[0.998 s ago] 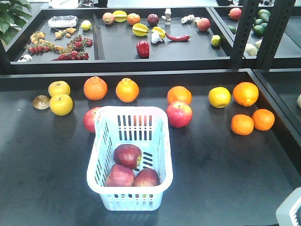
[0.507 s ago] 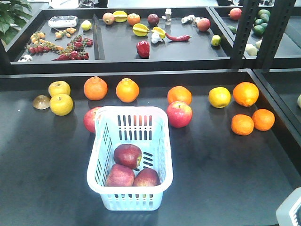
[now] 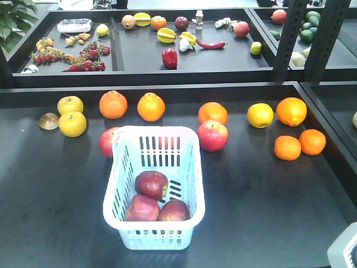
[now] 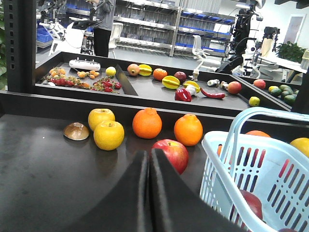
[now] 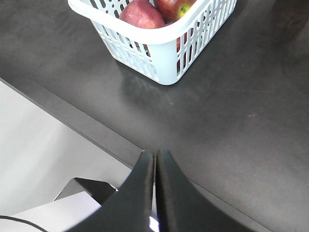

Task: Pick three apples into basket with both arms

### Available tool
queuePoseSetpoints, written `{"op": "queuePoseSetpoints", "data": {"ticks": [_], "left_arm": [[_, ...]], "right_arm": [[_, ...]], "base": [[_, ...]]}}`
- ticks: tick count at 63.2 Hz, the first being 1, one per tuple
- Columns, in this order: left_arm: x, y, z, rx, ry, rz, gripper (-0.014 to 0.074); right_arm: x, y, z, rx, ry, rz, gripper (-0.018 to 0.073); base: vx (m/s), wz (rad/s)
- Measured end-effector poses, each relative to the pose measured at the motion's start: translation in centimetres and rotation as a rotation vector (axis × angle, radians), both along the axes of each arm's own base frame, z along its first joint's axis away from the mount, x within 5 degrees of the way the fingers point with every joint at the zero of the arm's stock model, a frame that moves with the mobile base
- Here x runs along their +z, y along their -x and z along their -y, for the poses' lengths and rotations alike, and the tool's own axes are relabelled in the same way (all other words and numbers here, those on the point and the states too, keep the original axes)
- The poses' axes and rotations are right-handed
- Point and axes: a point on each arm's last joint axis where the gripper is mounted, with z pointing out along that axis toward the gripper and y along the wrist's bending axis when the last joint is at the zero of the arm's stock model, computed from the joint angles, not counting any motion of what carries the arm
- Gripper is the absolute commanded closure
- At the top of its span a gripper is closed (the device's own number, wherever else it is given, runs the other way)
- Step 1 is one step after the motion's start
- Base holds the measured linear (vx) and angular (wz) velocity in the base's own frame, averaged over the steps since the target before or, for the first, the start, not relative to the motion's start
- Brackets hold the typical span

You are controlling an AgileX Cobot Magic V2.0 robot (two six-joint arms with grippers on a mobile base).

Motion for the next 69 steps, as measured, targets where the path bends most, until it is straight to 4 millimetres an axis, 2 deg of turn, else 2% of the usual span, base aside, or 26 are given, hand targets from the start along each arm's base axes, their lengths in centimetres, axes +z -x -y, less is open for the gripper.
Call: {"op": "queuePoseSetpoints", "data": {"ticks": [45, 61, 69], "left_arm": [[0.0, 0.0, 0.0, 0.000, 0.001, 0.002, 0.0602], [0.0, 0.0, 0.0, 0.000, 0.001, 0.002, 0.0602], [0.0, 0.0, 0.0, 0.000, 0.001, 0.002, 0.0602]], "right_arm": [[-0.1, 0.0, 0.0, -0.001, 0.001, -0.002, 0.0564], [-1.2, 0.5, 0.7, -0.028, -0.006, 0.107, 0.0564], [-2.7, 1.0, 1.4, -0.095, -0.070, 0.201, 0.0564]], "base": [[0.00, 0.00], [0.00, 0.00], [0.00, 0.00]]}}
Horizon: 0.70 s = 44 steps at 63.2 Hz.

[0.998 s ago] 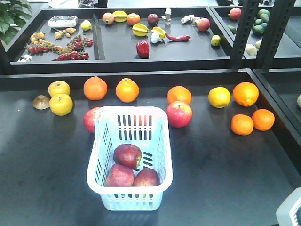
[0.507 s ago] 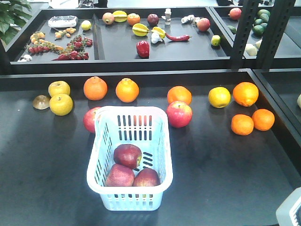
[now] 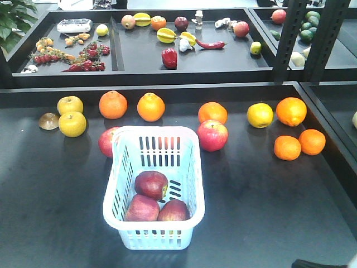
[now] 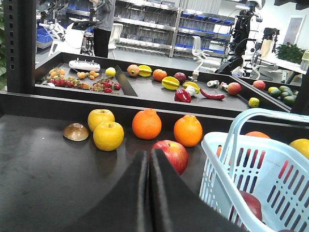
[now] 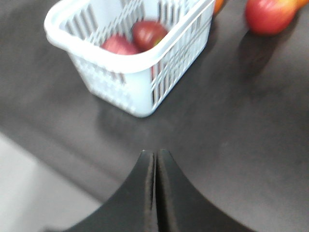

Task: Pick three apples into basket with both arms

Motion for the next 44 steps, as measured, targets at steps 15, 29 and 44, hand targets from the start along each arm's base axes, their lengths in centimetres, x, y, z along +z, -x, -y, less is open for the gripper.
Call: {"op": "queuePoseSetpoints", "data": {"ticks": [15, 29, 44], "left_arm": [[0.0, 0.0, 0.0, 0.000, 0.000, 0.000, 0.0602], [0.0, 0.0, 0.0, 0.000, 0.000, 0.000, 0.0602], [0.0, 0.0, 0.0, 0.000, -0.001, 0.001, 0.0602]], "right_arm": [[-3.5, 0.8, 2.0, -0.275, -0.201, 0.049, 0.0564], [-3.3, 1.1, 3.4, -0.471, -0.294, 0.144, 0.0564], [-2.9, 1.5, 4.1, -0.544, -0.274, 0.248, 0.0564]], "base": [[0.00, 0.00], [0.00, 0.00], [0.00, 0.00]]}}
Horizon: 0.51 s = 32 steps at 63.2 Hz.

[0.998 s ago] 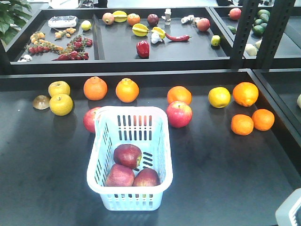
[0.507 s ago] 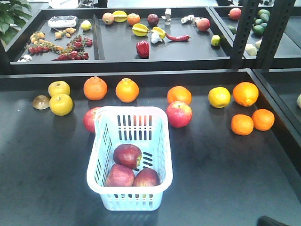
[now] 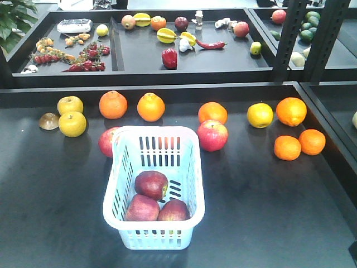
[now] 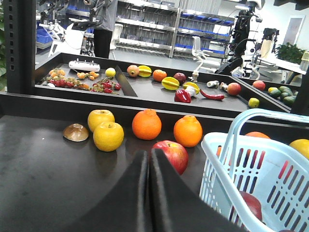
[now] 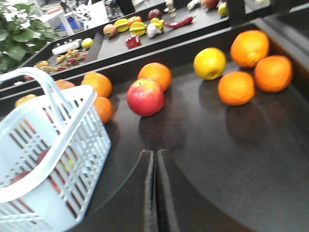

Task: Pick three apples into basket with both arms

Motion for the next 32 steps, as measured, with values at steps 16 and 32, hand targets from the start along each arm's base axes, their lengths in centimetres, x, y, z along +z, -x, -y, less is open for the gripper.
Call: {"op": "queuePoseSetpoints", "data": {"ticks": [16, 32], "left_arm": [[0.0, 0.0, 0.0, 0.000, 0.000, 0.000, 0.0602], [0.0, 0.0, 0.0, 0.000, 0.000, 0.000, 0.0602]], "right_arm": [[0.3, -0.1, 0.1, -0.009, 0.013, 0.039, 0.0564], [1.7, -0.2, 0.1, -0.001, 0.094, 0.207, 0.0564]], "base": [[0.00, 0.00], [0.00, 0.00]]}}
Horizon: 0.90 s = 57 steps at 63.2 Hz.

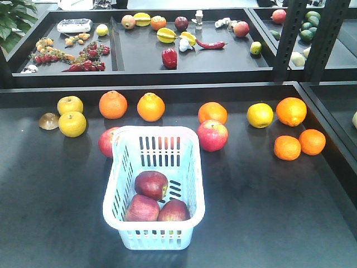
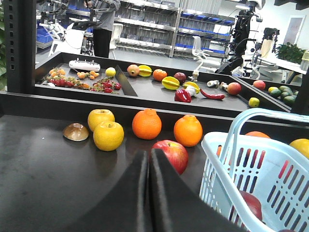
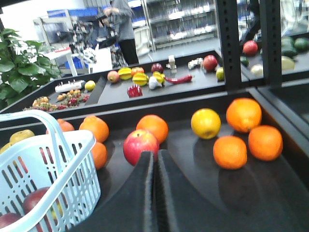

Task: Pick three apples into basket with both arms

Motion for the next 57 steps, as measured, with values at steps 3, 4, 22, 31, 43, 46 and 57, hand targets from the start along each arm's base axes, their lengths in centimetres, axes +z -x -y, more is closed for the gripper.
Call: {"op": "queuePoseSetpoints", "data": {"ticks": [3, 4, 22, 31, 43, 46, 57], "left_arm": [[0.00, 0.00, 0.00, 0.000, 0.000, 0.000, 0.0602], [0.00, 0.00, 0.00, 0.000, 0.000, 0.000, 0.0602], [0.00, 0.00, 0.00, 0.000, 0.000, 0.000, 0.0602], [0.00, 0.00, 0.00, 0.000, 0.000, 0.000, 0.0602], [0.00, 0.00, 0.00, 0.000, 0.000, 0.000, 0.0602], [0.00, 0.00, 0.00, 0.000, 0.000, 0.000, 0.0602], [0.00, 0.00, 0.00, 0.000, 0.000, 0.000, 0.0602]], "right_arm": [[0.01, 0.00, 0.01, 0.000, 0.007, 0.002, 0.0564], [-0.02, 0.00, 0.01, -0.001, 0.006, -0.001, 0.0564], [-0.22, -0.02, 0.48, -0.082, -0.005, -0.025, 0.0564], [-0.21, -0.02, 0.56, -0.097, -0.008, -0.024, 0.0564], [-0.21, -0.02, 0.56, -0.097, -0.008, -0.024, 0.0564], [-0.21, -0.02, 0.56, -0.097, -0.008, -0.024, 0.0564], [-0.21, -0.02, 0.56, -0.097, -0.008, -0.024, 0.0564]], "base": [[0.00, 0.00], [0.00, 0.00], [0.00, 0.00], [0.00, 0.00], [0.00, 0.00], [0.00, 0.00], [0.00, 0.00]]}}
